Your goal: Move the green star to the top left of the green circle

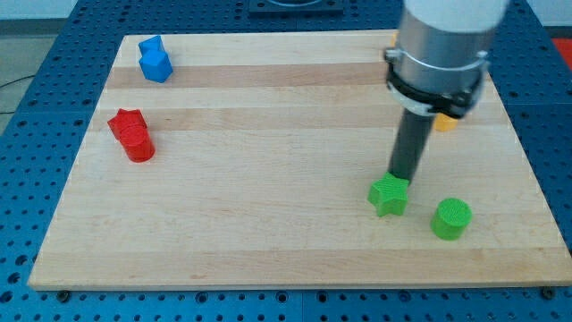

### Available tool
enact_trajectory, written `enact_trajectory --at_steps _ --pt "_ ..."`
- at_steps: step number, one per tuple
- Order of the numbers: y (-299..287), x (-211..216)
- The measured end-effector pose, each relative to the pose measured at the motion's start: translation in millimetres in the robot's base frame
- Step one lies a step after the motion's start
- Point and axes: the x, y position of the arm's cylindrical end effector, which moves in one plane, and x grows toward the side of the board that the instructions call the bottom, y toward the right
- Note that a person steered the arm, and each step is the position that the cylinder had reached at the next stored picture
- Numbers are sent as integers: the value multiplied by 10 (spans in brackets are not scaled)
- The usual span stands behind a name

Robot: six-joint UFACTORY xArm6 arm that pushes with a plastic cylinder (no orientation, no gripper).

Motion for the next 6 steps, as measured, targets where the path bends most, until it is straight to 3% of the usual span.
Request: enact_trajectory --at_steps 1,2,3,5,6 --pt "-455 -349" --pt "-652 -20" --pt "-388 277" --pt "79 -218" --pt "614 -340"
